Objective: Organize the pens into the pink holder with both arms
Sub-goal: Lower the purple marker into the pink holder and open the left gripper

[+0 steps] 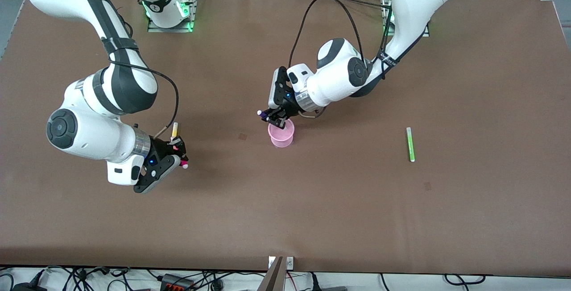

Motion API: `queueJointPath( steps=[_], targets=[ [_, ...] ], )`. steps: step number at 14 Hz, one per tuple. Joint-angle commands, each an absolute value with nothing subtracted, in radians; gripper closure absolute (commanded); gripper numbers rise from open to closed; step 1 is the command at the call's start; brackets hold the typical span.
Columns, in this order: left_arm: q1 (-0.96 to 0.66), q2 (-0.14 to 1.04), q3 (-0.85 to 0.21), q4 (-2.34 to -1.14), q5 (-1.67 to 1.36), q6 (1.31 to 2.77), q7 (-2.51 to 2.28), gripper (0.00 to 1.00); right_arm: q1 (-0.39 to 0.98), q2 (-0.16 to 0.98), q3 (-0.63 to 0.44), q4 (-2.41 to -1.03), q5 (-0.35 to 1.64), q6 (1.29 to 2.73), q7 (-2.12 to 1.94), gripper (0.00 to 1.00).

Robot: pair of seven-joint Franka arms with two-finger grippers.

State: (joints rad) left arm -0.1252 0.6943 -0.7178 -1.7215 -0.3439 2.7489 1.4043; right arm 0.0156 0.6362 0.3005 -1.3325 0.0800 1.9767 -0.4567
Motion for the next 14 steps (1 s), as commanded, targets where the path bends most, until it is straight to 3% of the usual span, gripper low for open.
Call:
queueJointPath(
  steps=[1,7,9,10,11,14],
  targets=[
    [-0.124,0.713,-0.726,-1.736,-0.370,2.795,1.462,1.00,0.018,0.644,0.308,-1.339,0.091,1.982,-0.485,1.00],
    [-0.115,0.773,-0.723,-1.736,-0.370,2.842,1.543,0.99,0.018,0.643,0.307,-1.374,0.084,1.974,-0.485,1.00],
    [-0.112,0.773,-0.723,-1.736,-0.370,2.842,1.545,0.91,0.018,0.643,0.307,-1.374,0.086,1.977,-0.483,1.00],
    [-0.112,0.773,-0.723,-1.736,-0.367,2.842,1.545,0.23,0.018,0.643,0.307,-1.374,0.086,1.977,-0.483,1.00],
    [-0.112,0.773,-0.723,-1.736,-0.367,2.844,1.545,0.00,0.018,0.643,0.307,-1.374,0.086,1.977,-0.483,1.00],
    [-0.106,0.761,-0.723,-1.738,-0.368,2.839,1.543,0.00,0.017,0.644,0.307,-1.374,0.086,1.982,-0.483,1.00]
  ],
)
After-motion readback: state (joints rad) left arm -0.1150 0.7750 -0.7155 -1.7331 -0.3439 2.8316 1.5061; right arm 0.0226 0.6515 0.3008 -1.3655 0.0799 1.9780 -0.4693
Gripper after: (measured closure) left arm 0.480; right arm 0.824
